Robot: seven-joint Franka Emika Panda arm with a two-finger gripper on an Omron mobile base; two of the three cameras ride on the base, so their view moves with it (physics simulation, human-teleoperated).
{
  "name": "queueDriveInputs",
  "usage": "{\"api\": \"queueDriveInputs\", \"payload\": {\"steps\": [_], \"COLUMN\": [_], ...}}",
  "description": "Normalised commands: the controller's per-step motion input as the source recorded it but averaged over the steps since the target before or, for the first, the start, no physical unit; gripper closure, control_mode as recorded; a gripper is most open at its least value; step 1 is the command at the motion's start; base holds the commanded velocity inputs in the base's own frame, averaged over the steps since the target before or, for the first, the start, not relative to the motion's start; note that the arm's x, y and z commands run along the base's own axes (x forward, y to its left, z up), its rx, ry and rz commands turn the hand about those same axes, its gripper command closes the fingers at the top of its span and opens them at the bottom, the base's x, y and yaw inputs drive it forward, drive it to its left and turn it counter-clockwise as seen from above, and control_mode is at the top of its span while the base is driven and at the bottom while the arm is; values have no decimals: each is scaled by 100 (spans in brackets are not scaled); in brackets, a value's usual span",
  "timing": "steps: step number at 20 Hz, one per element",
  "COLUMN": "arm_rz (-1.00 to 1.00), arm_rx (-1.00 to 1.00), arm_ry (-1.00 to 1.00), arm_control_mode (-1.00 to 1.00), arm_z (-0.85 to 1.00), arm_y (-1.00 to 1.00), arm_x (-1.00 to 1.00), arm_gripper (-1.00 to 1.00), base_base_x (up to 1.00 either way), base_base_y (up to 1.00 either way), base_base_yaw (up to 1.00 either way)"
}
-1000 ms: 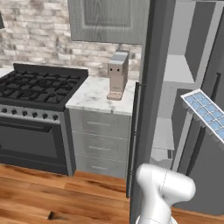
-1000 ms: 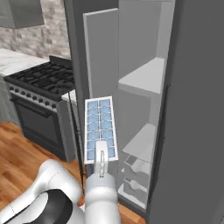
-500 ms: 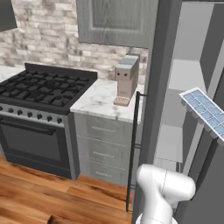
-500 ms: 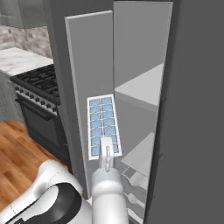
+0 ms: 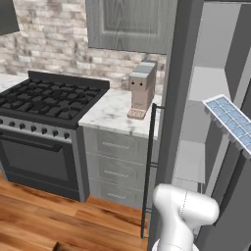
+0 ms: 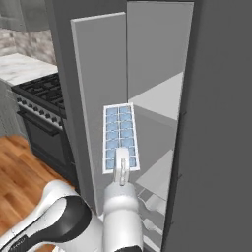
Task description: The ice cube tray has been filled with water. Take the tray and place it in the freezer to make ice. Close the freezer door after placing the tray.
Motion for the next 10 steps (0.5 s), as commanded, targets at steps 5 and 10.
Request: {"api": "queueDriveInputs", "payload": {"steps": [5, 10], "arm_rz": [-41, -29], "arm_rx": [0, 0], "arm_ry": [14, 25], "arm_control_mode": [-100, -100], "arm_z": [24, 18], "arm_y": [-2, -5], "arm_x": [70, 64], "arm_gripper": [100, 100], "base_base_x": [0, 0], "base_base_y": [0, 0], "base_base_yaw": [0, 0]}}
